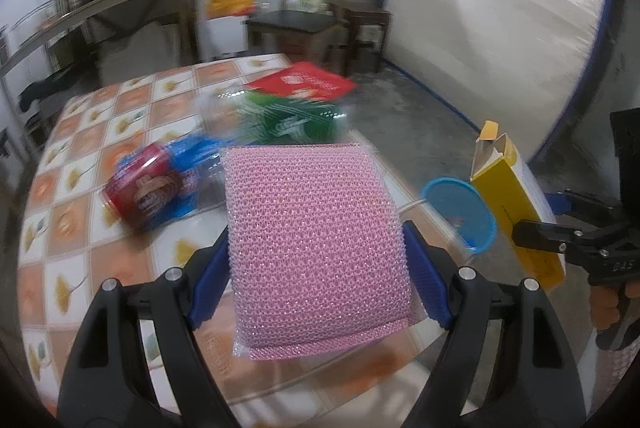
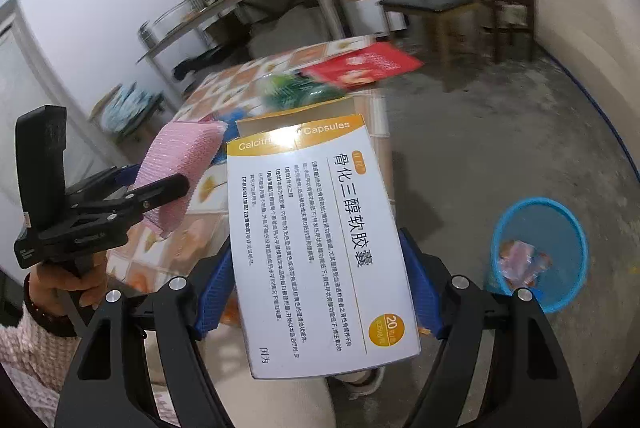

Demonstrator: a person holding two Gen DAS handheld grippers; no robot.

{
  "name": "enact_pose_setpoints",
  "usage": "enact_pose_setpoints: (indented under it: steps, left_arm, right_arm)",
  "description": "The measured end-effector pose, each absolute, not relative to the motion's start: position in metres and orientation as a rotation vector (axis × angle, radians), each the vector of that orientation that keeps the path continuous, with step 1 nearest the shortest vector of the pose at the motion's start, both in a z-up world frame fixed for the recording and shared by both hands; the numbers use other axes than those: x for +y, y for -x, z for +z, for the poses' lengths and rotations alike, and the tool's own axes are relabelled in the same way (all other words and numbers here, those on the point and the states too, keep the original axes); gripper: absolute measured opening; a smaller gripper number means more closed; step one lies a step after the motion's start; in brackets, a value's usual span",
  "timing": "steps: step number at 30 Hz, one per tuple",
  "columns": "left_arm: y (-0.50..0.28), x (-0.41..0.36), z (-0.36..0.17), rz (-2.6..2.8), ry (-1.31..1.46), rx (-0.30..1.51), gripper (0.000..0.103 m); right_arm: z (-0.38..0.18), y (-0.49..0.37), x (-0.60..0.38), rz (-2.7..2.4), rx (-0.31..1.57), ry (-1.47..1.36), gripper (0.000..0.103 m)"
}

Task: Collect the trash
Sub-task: 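Carry the sponge and capsule box over the blue wastebasket, then open both tools to drop the sponge and box into the wastebasket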

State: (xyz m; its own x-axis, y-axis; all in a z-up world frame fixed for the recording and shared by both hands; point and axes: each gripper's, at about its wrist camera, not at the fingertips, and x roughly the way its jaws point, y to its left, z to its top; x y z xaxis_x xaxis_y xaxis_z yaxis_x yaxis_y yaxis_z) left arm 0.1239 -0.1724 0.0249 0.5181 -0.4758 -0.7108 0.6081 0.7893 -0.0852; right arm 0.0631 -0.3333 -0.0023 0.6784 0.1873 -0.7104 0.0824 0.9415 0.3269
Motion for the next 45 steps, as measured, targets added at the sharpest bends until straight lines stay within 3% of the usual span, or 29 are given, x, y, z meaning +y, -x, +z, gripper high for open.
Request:
enact_pose_setpoints:
  steps: [8, 15, 28, 38, 45]
  left_arm:
    - [-0.124, -0.273, 0.024, -0.851, -0.243, 0.837, 0.076]
    - [-0.139, -0.366, -0.008, -0.984, -0.25, 1.007, 0.076]
    - [-0.179, -0.535, -0.147, -0.954, -0.329, 1.412, 0.076]
    - [-0.213, -0.582, -0.217, -0.835, -0.186, 1.543, 0.084]
    - [-0.216, -0.583, -0.213, -0.858, -0.163, 1.524, 0.088]
  right_arm:
    - [-0.017, -0.033, -0.415, -0.123, 0.796, -0.47, 0.073]
    - [-0.061, -0.011, -0.498, -0.285, 0.803, -0.644, 0.074]
    - [-0.196, -0.018, -0.623, -0.452, 0.905, -1.008, 0.074]
    - [-0.269, -0.06, -0.678, -0.541, 0.94, -1.055, 0.075]
    - [-0.289, -0.064, -0.686, -0.585, 0.954, -1.03, 0.078]
